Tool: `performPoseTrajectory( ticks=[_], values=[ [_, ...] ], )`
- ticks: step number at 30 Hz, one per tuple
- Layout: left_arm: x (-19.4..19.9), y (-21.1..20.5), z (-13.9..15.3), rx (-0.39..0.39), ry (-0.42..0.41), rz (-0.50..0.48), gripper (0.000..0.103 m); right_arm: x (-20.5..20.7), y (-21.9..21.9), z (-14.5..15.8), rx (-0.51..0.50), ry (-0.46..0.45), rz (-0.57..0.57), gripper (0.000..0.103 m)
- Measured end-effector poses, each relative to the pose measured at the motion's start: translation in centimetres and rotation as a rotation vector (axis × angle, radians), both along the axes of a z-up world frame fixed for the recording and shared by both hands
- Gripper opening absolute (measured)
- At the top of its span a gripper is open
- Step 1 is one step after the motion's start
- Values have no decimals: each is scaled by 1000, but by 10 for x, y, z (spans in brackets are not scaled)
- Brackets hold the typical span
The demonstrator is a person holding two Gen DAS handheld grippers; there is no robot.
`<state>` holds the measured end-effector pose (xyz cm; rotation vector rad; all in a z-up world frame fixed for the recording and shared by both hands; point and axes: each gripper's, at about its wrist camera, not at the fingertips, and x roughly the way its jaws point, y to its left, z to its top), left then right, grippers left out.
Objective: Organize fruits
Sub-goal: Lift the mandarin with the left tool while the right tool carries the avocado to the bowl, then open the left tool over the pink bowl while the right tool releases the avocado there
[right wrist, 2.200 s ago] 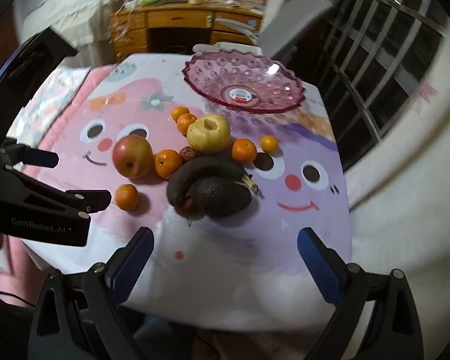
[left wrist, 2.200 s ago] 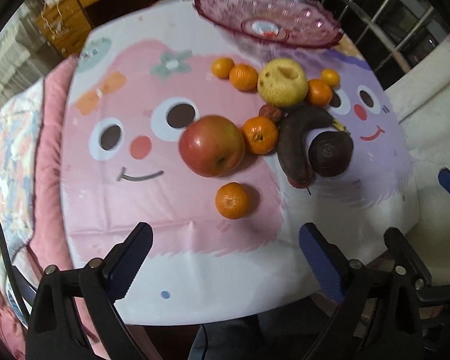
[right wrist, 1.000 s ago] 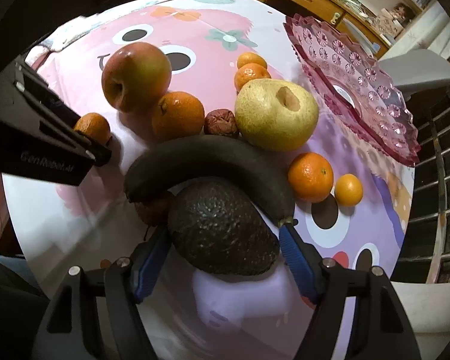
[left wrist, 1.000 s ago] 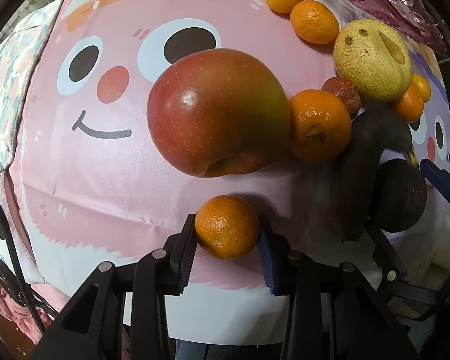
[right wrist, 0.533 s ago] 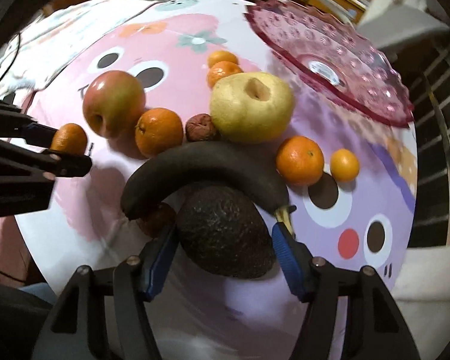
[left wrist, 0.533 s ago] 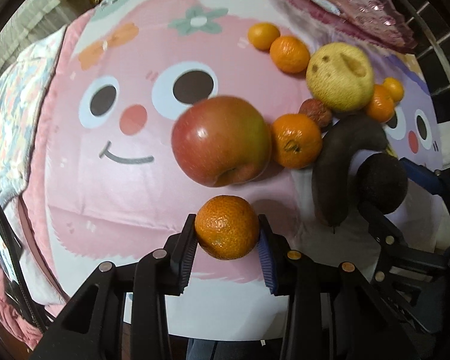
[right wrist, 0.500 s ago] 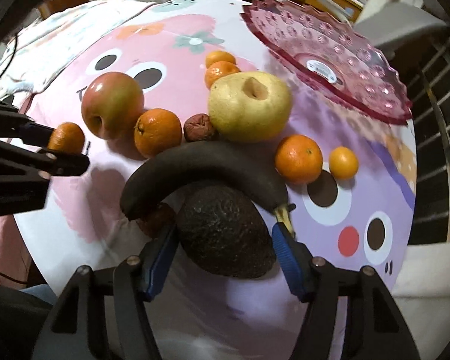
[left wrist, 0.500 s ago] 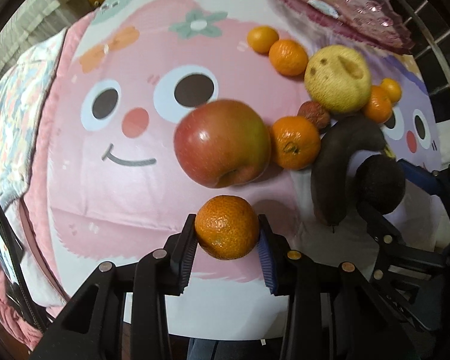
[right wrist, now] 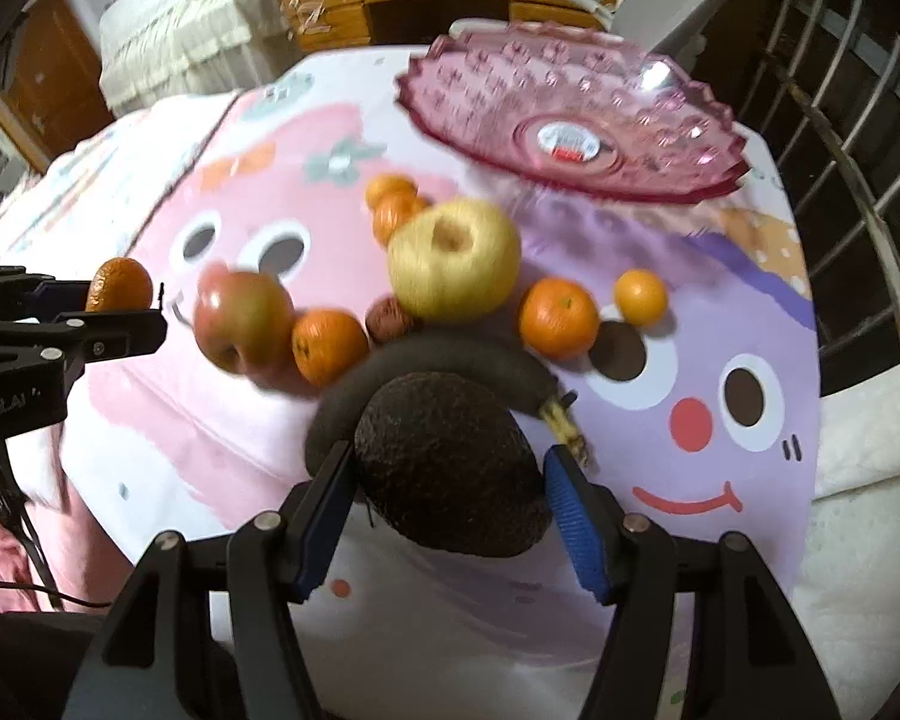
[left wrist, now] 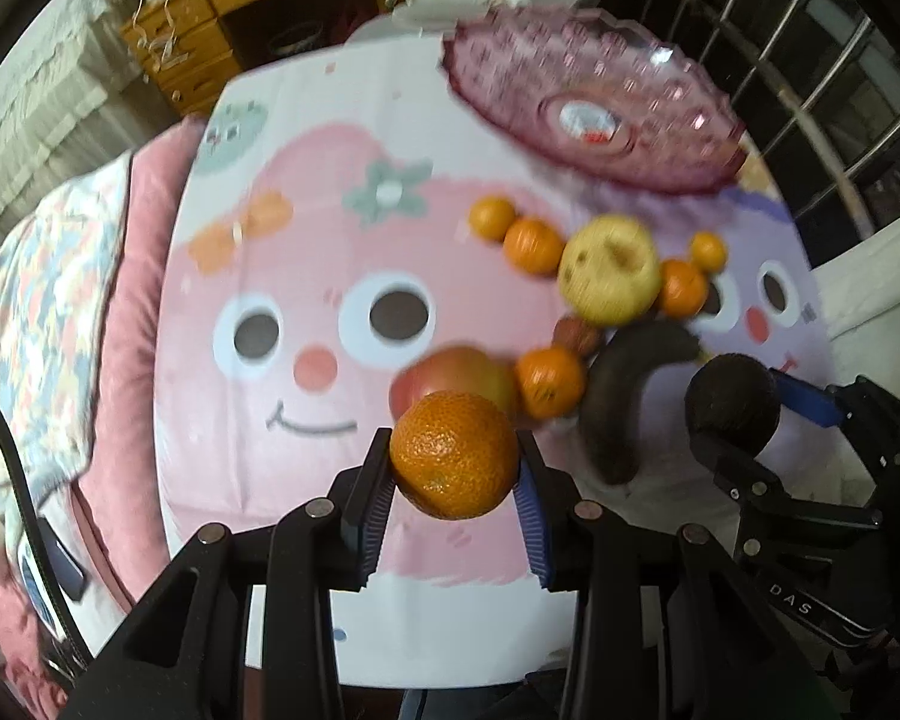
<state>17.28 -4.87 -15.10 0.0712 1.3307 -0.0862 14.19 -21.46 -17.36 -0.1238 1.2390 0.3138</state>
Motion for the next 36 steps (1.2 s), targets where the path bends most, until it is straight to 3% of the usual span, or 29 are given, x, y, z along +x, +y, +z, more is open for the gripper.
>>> performPoseTrajectory(
  ticks=[9,16,21,26,36],
  values=[
    [49,-12,54,-48,-128,-61,36,32,-23,54,93,-85,-102,64],
    [98,-31,67,-91,-200,-99,36,81,-44,77,148,-151,-170,64],
    [135,-49,53,-128,-241,-138,36,112,-55,75,191,-171,-201,64],
    [164,-64,27,-167,-254,-145,36,148,-65,54,265,-141,-234,64],
    [211,-82,-32,-155,-142,-81,37,199,-78,2,272,-3,-298,64]
  ],
)
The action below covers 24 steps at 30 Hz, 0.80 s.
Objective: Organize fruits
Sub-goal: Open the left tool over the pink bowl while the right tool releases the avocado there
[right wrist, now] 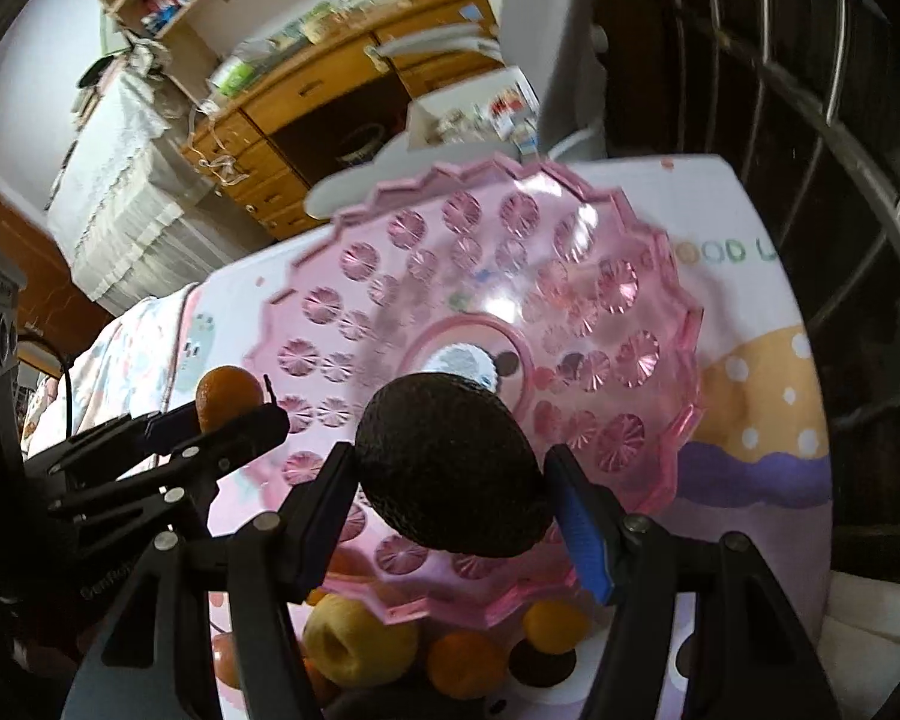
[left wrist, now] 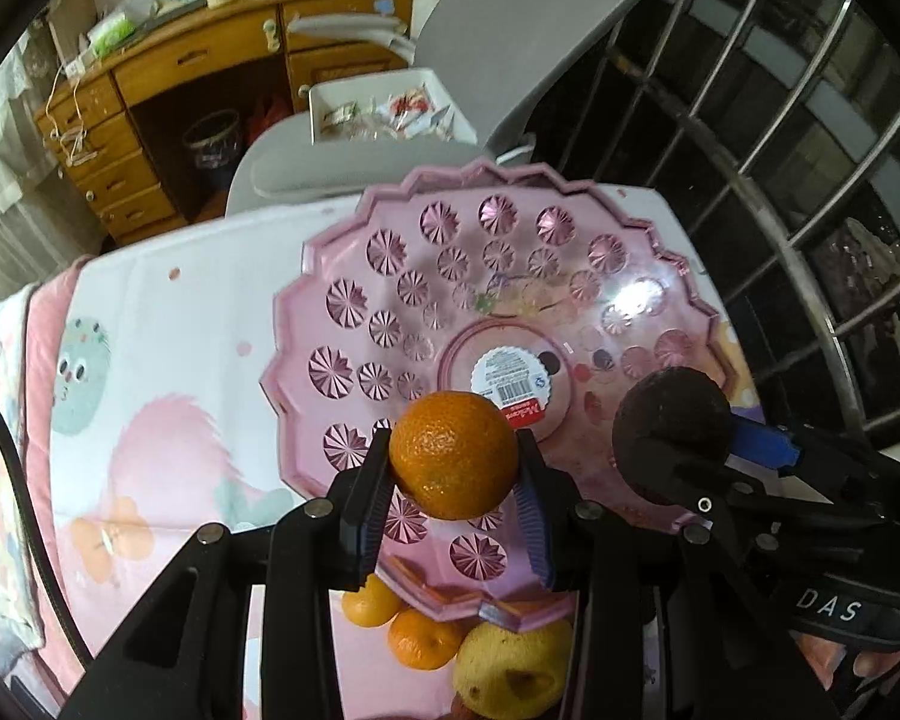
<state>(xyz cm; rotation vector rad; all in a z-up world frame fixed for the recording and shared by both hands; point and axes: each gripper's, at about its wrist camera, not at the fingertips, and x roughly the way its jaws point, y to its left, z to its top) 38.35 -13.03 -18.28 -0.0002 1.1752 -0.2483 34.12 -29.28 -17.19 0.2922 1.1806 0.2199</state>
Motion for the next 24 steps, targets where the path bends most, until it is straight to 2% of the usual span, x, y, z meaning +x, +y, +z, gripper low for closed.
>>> performPoseTrajectory(
  ticks=[5,9,11,13,15,24],
  values=[
    [3,-4,-15,24,45,27,37,12,-6,-18,20,70,-11,65],
    [1,-1,-19,-4,97,66,39,19,-4,-21,26,87,17,65],
    [-3,1,-15,0,87,78,41,21,-5,-19,37,85,14,65],
    [-7,2,-8,4,68,87,49,21,-6,-14,50,65,9,65],
    [-12,4,0,8,52,89,53,22,-6,-7,18,55,11,65],
    [-52,19,36,-3,-5,88,53,-6,-11,16,89,38,-19,65]
  ],
)
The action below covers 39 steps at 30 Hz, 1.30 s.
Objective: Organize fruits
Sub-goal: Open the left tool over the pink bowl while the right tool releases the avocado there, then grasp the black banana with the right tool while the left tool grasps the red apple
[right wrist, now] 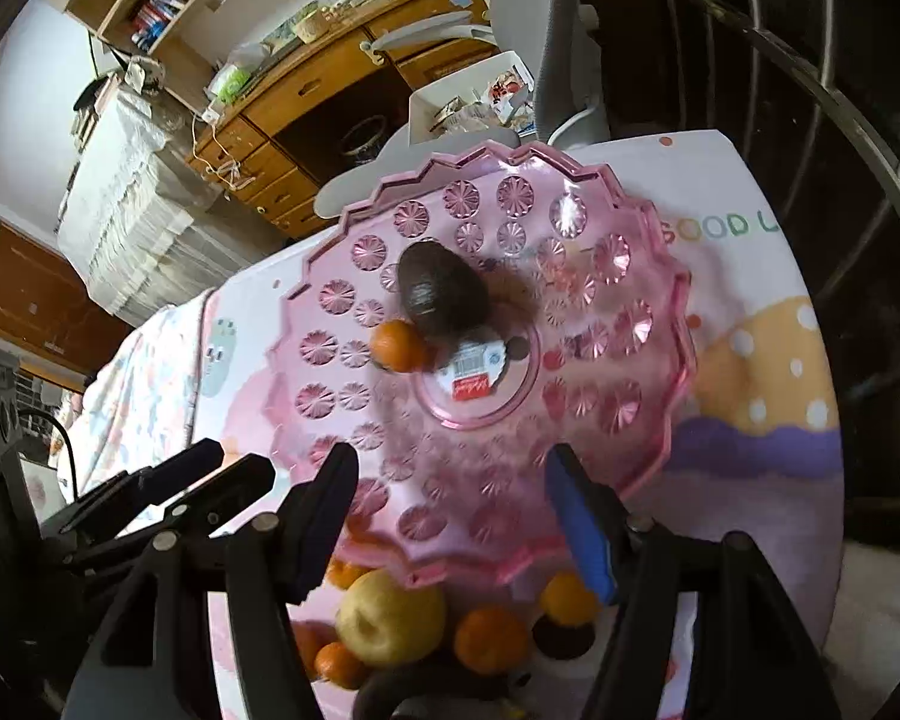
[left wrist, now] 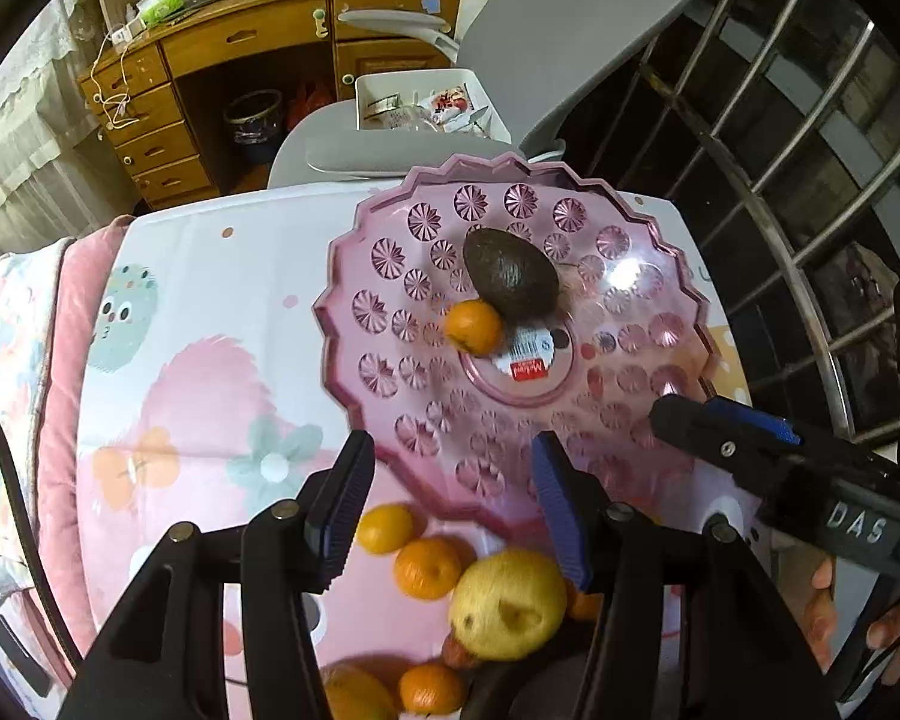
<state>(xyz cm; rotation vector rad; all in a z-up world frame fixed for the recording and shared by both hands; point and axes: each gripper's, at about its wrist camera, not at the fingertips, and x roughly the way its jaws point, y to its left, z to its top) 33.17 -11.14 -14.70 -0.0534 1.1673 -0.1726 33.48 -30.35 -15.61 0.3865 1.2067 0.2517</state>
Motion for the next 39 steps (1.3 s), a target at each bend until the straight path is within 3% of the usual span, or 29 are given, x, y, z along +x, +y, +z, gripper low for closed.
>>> performPoseTrajectory(
  ticks=[13,20,24,30,39],
  values=[
    [-85,56,44,-37,-68,-134,56,-98,26,38,39,-4,-194,65],
    [-125,89,54,-31,-73,-223,60,-160,46,36,116,27,-350,65],
    [-144,100,52,-21,-63,-269,60,-190,56,33,161,36,-422,65],
    [-163,107,41,-9,-36,-326,69,-227,63,20,242,61,-531,65],
    [-170,102,6,24,70,-368,83,-246,57,-14,371,142,-621,65]
  ],
)
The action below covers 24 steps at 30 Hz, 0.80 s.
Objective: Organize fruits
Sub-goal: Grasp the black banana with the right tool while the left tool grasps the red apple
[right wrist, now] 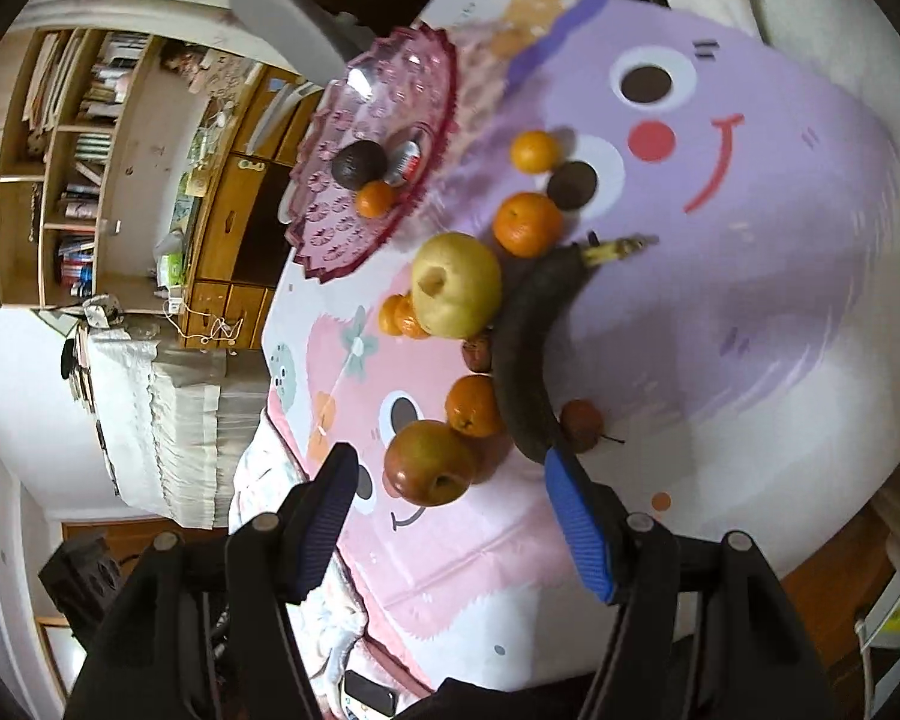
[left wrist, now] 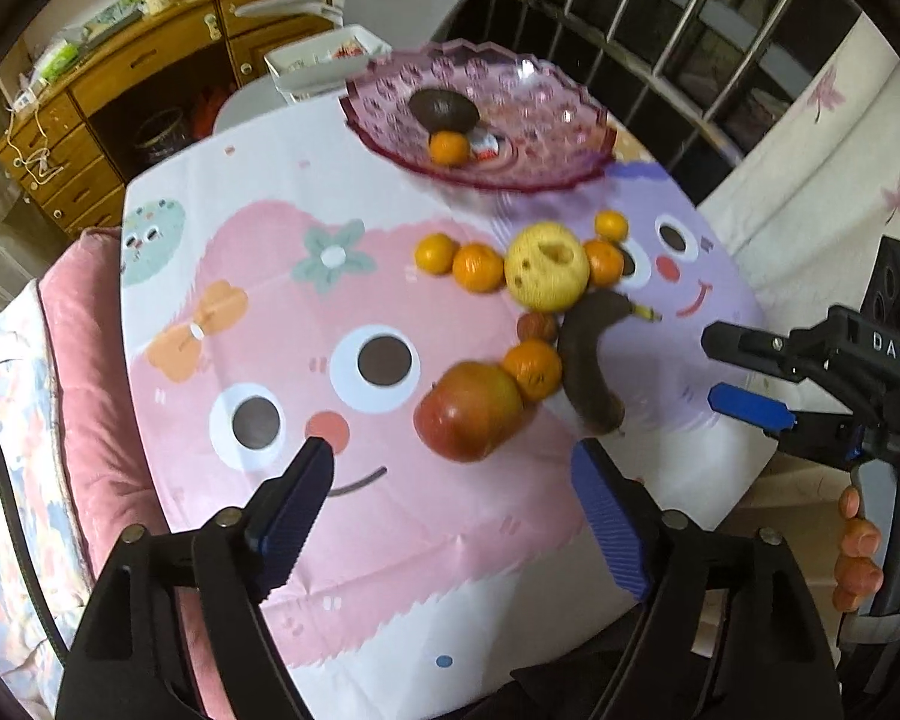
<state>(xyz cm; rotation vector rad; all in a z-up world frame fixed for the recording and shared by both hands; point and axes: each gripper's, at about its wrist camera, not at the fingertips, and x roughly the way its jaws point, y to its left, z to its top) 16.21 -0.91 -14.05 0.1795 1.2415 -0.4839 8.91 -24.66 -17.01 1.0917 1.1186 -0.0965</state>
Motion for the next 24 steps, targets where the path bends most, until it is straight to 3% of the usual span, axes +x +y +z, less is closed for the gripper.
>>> performPoseTrajectory(
  ticks=[6,14,21,24],
  values=[
    [10,-16,-31,74,81,-19,92,9,-5,-34,100,43,-13,65],
    [35,-42,-71,152,159,-49,92,29,-13,-77,214,107,-29,65],
    [54,-55,-102,169,237,-50,92,51,-17,-101,242,161,-9,65],
    [60,-58,-111,155,261,-37,92,58,-14,-106,242,177,9,59]
  ],
)
